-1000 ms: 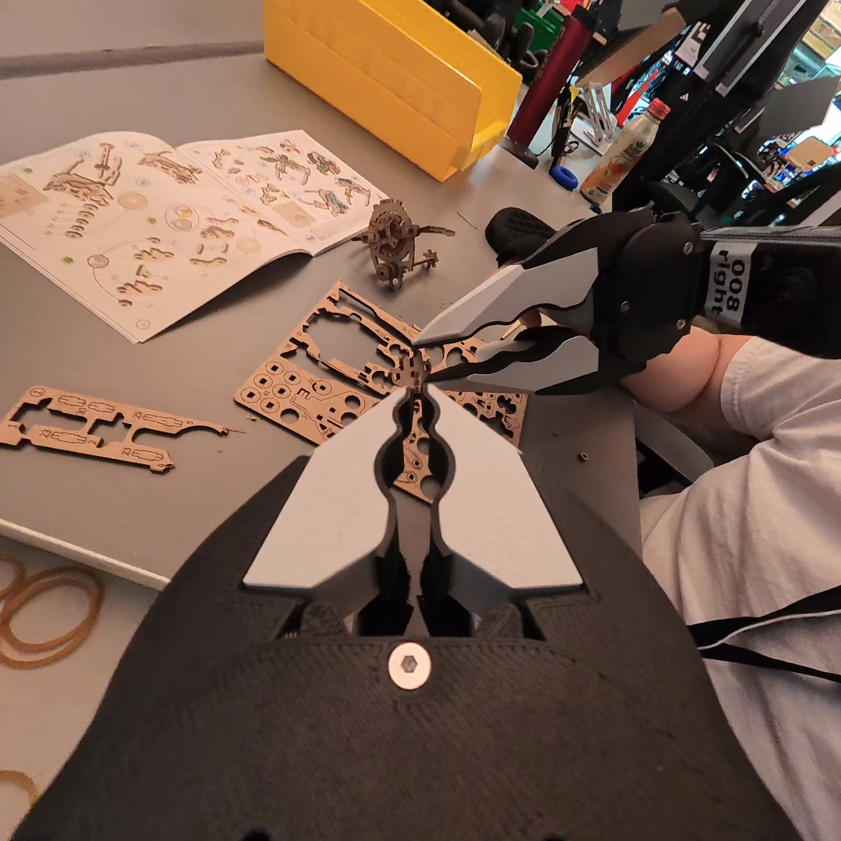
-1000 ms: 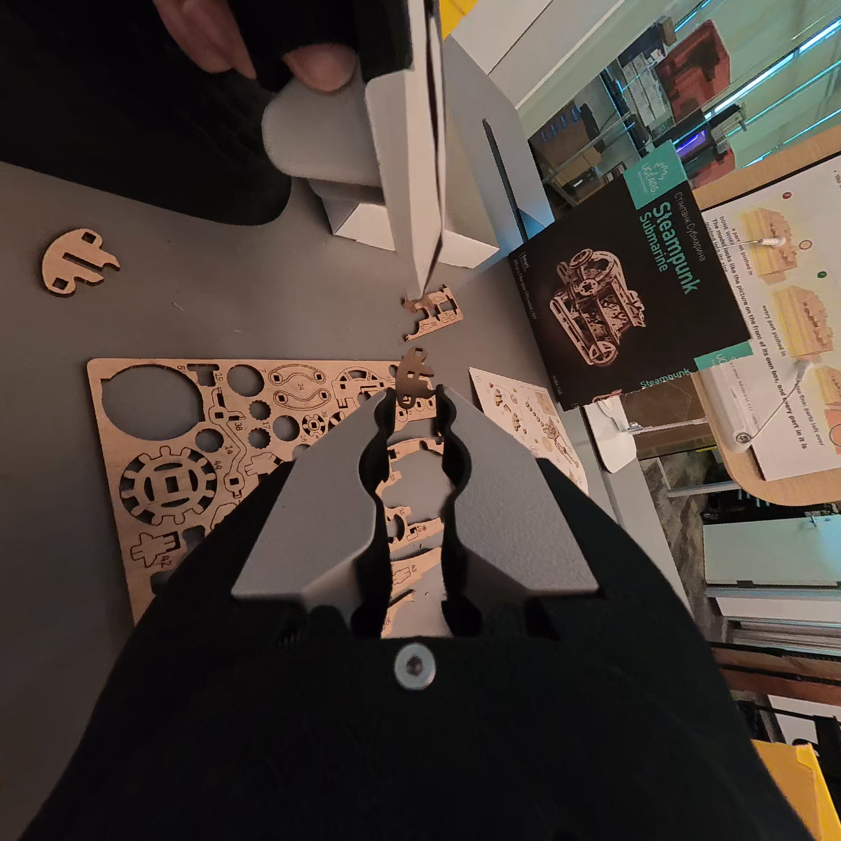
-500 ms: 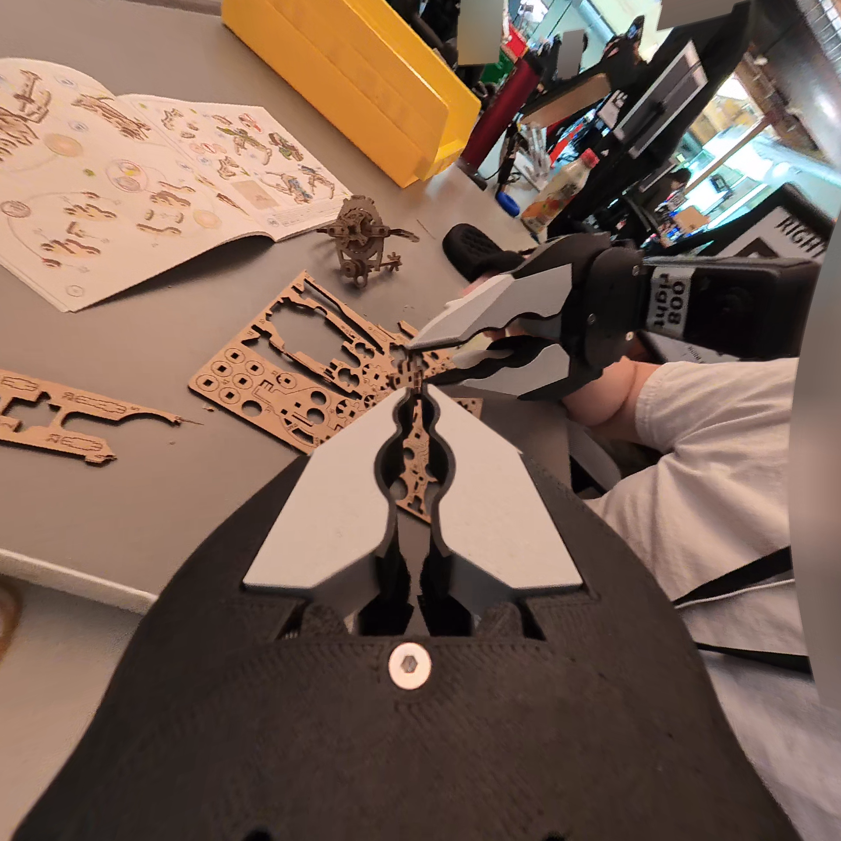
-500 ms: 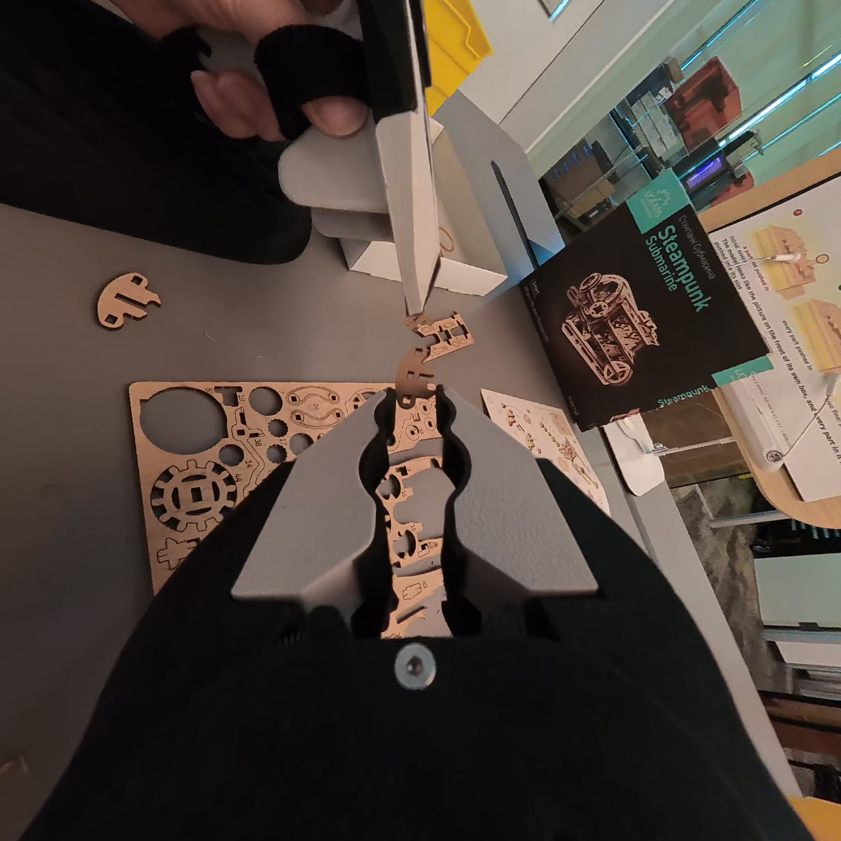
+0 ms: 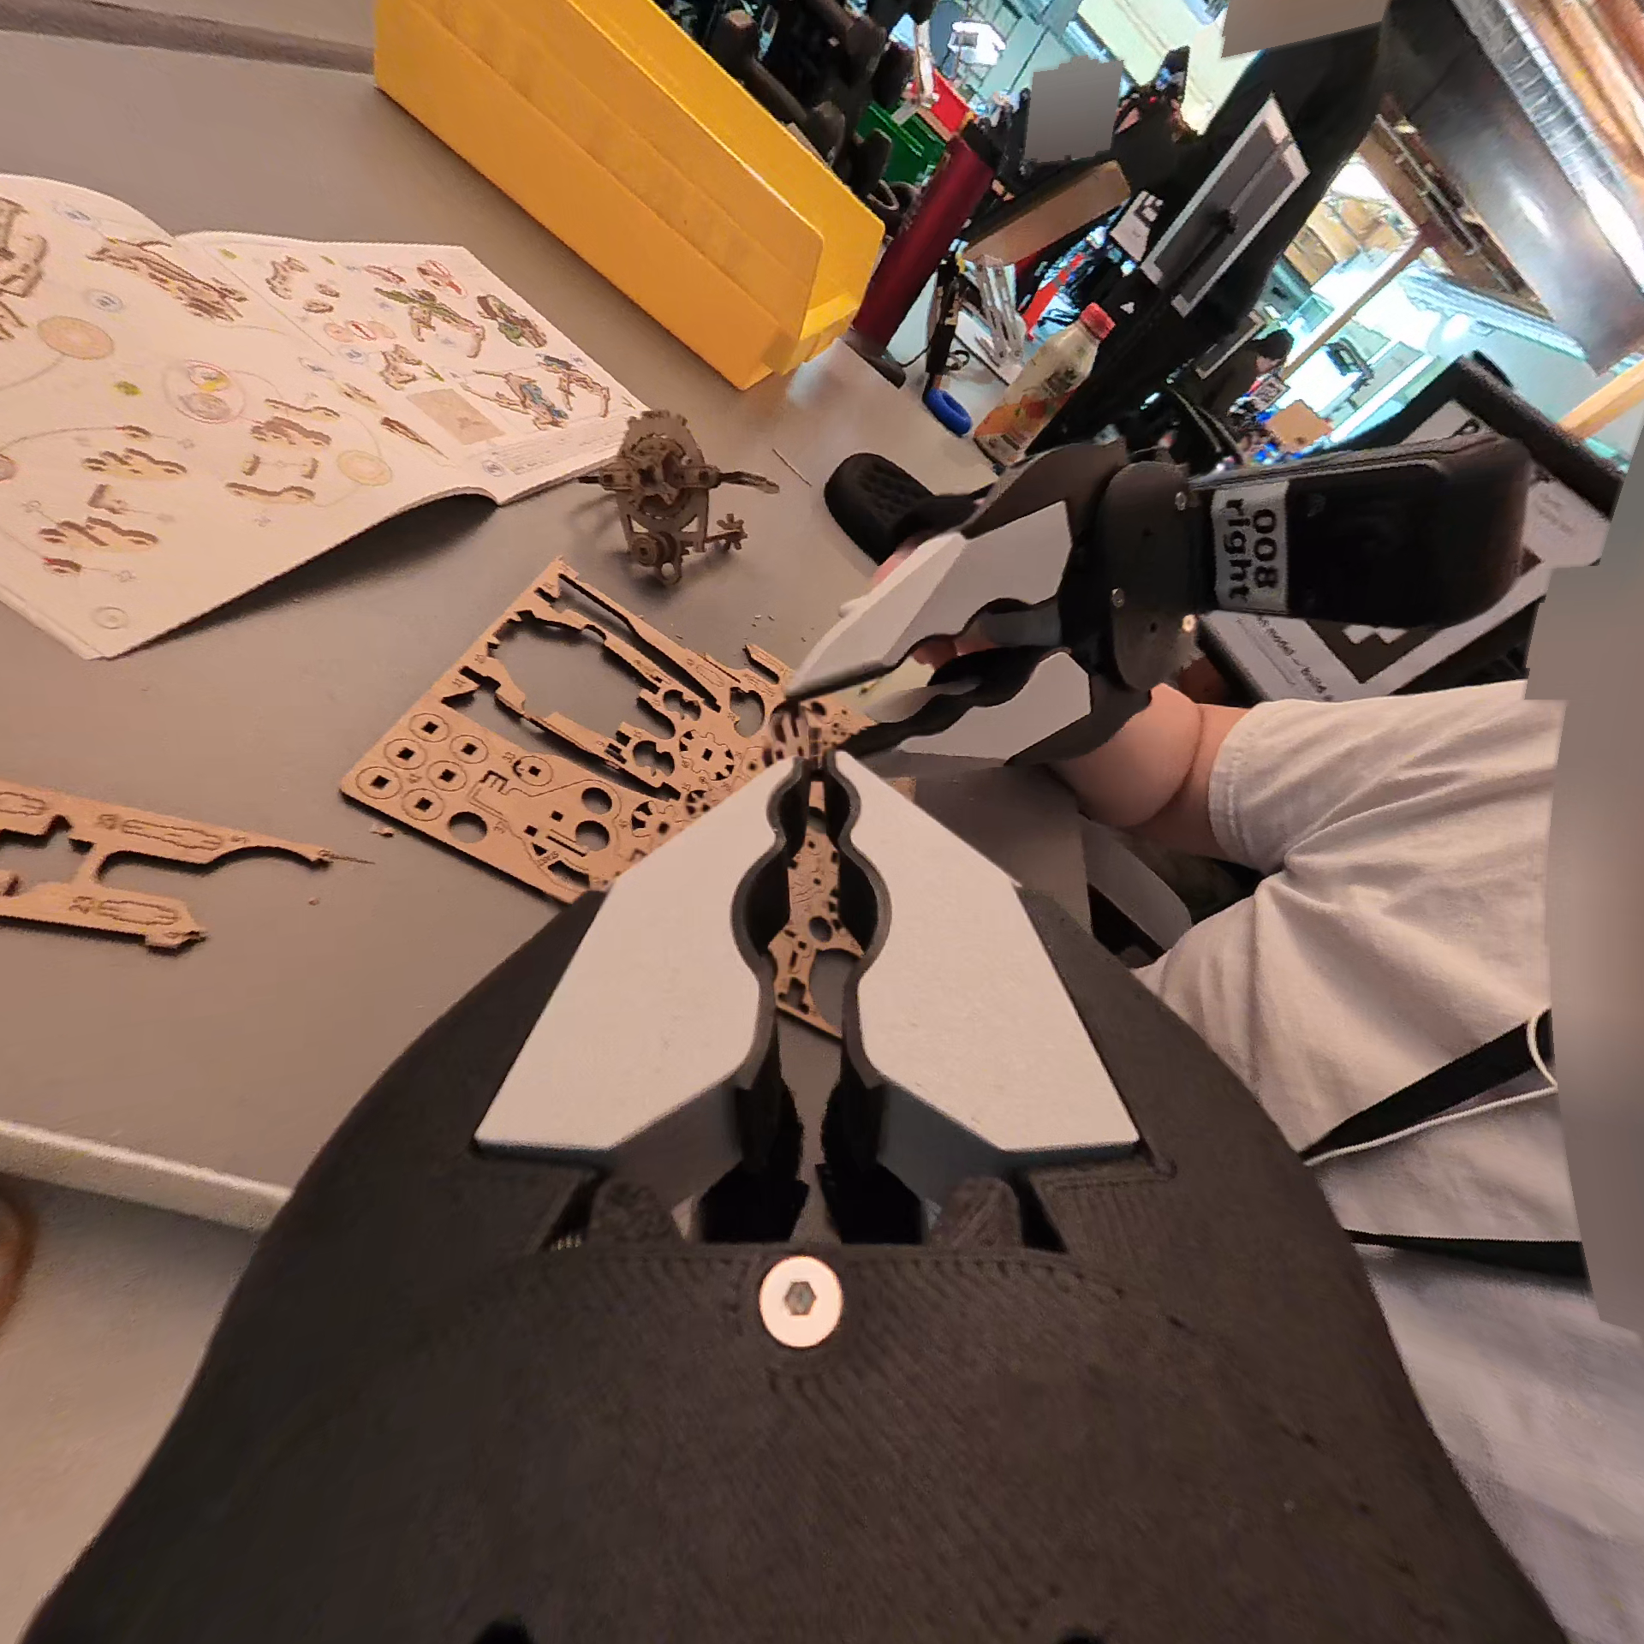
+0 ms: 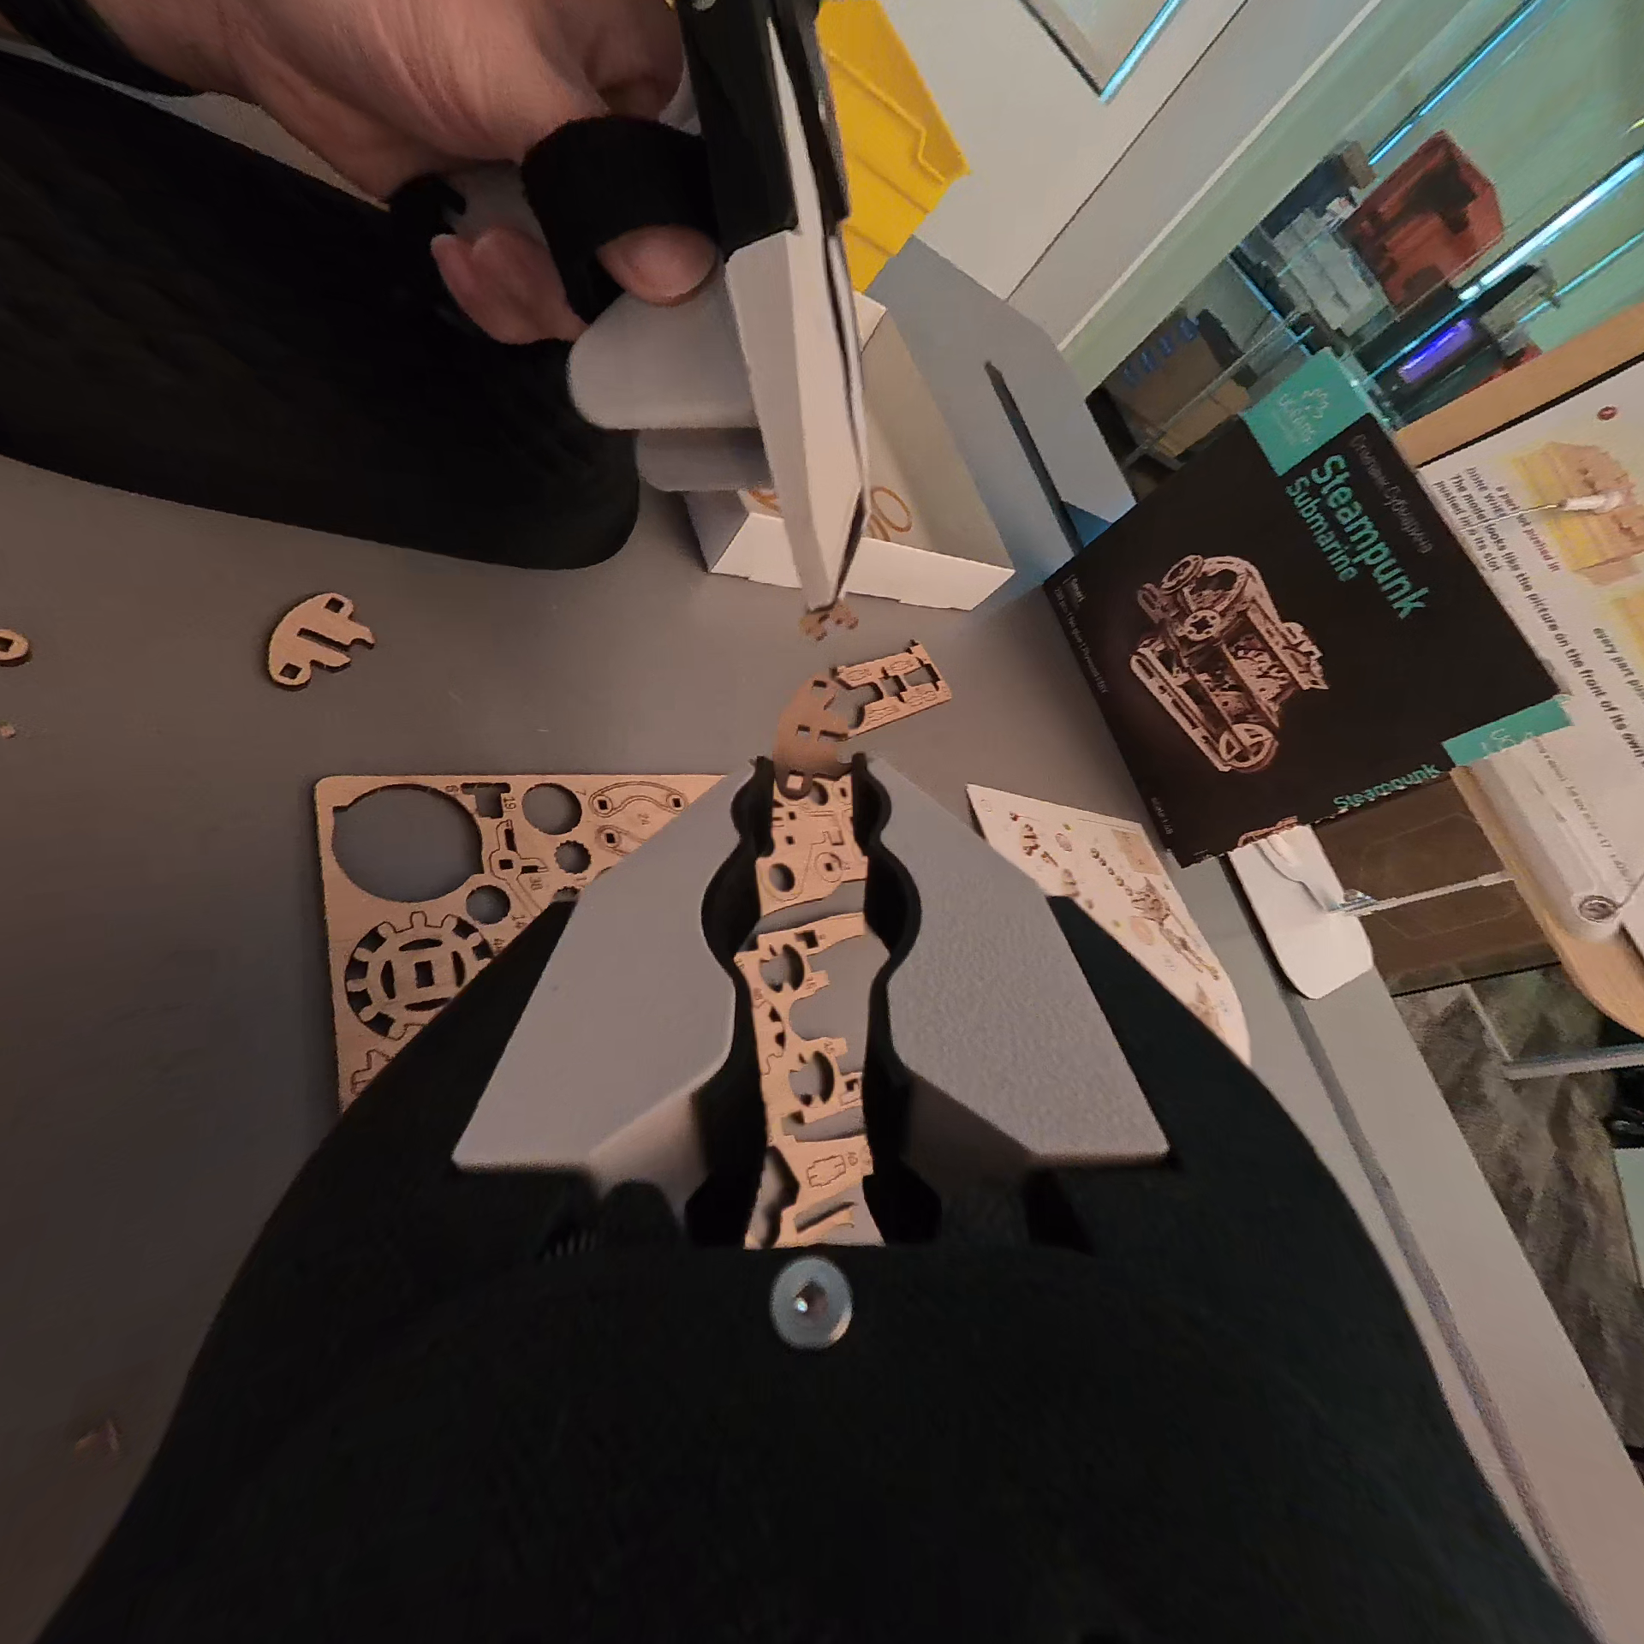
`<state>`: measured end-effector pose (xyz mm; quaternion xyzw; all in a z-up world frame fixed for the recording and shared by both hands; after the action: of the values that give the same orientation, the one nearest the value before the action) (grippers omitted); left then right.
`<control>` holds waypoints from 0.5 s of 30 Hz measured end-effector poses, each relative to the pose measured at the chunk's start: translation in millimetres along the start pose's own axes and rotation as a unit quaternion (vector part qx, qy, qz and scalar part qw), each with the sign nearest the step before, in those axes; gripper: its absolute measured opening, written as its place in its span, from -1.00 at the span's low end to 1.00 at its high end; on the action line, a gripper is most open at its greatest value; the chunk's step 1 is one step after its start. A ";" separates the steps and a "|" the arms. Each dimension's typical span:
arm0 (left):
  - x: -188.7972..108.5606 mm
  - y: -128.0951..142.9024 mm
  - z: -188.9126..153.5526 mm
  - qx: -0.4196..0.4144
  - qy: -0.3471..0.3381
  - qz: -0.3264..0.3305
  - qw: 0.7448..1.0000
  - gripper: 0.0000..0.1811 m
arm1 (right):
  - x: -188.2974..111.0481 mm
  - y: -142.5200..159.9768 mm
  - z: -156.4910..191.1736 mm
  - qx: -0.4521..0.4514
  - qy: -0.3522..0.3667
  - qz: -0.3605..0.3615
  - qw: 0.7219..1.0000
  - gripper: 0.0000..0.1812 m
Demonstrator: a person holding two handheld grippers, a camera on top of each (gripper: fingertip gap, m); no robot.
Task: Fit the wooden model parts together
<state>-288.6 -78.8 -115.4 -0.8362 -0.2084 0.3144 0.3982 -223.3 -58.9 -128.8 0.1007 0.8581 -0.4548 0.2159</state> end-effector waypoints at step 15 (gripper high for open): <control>-4.0 3.7 23.0 0.013 -0.083 0.018 0.996 -0.99 | 17.3 21.6 66.7 0.119 -0.267 0.068 0.954 -0.83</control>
<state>-307.0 -71.1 -128.0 -0.8057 -0.2216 0.3920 0.3849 -212.1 -102.1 -185.6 0.0593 0.7000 -0.5481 0.4540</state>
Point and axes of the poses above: each gripper's, where its closed fingertips meet, x out along the fingers, y out of its underside, z = x × y across the jaws, the point moved 3 cm from there along -x, back along the fingers, and after that the axes turned 10 degrees about -y, right-handed, at the moved point
